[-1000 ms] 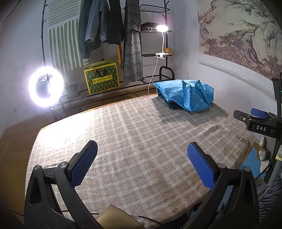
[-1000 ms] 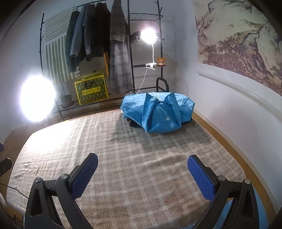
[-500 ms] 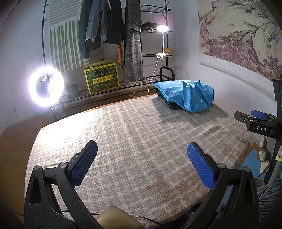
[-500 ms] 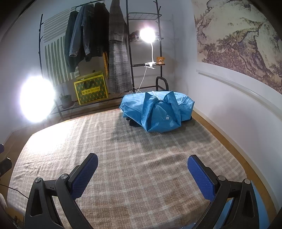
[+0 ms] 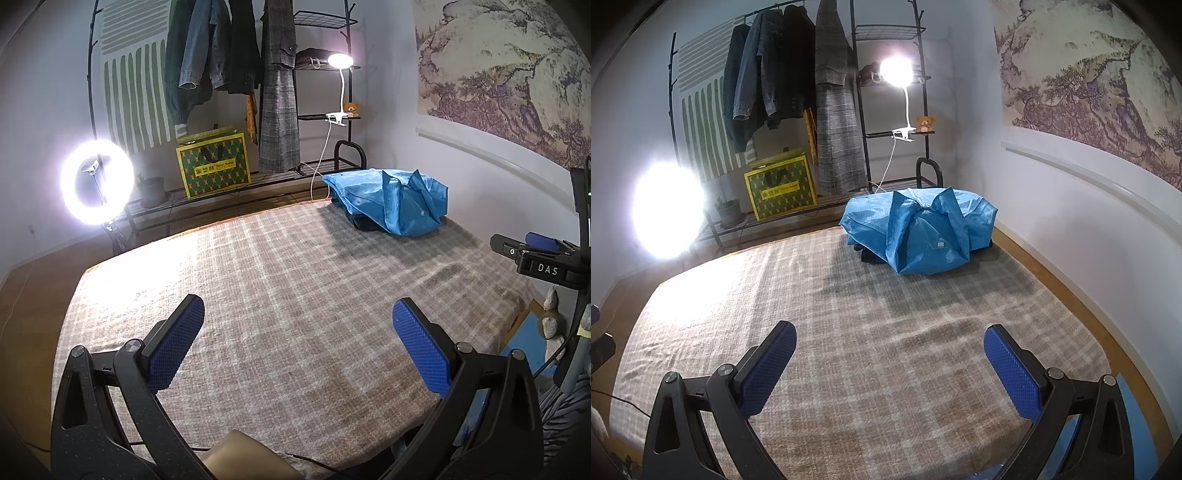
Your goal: Fold large clothes
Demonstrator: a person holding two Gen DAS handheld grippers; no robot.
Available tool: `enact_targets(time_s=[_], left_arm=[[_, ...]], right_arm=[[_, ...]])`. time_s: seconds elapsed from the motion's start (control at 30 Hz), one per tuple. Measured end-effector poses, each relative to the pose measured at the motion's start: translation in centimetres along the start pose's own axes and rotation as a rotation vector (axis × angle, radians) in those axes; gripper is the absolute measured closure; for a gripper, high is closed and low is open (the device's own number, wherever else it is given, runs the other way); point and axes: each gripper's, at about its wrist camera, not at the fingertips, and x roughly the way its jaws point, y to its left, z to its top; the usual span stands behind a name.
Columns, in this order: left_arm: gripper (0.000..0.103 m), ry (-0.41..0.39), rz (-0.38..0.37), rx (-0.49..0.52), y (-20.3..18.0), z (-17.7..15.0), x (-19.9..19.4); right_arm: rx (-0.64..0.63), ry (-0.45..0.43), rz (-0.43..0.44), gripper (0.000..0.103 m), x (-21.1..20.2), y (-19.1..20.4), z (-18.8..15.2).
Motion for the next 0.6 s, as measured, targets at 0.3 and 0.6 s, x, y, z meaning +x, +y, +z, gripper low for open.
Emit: enact_targets(time_s=[0.3, 0.6], left_arm=[[0.000, 0.001, 0.001, -0.001, -0.10, -0.04, 0.03], [0.000, 0.000, 0.001, -0.001, -0.12, -0.05, 0.03]], right_arm=[[0.002, 0.001, 0.002, 0.000, 0.03, 0.00, -0.01], [0.001, 0.002, 0.003, 0.000, 0.07, -0.06, 0.03]])
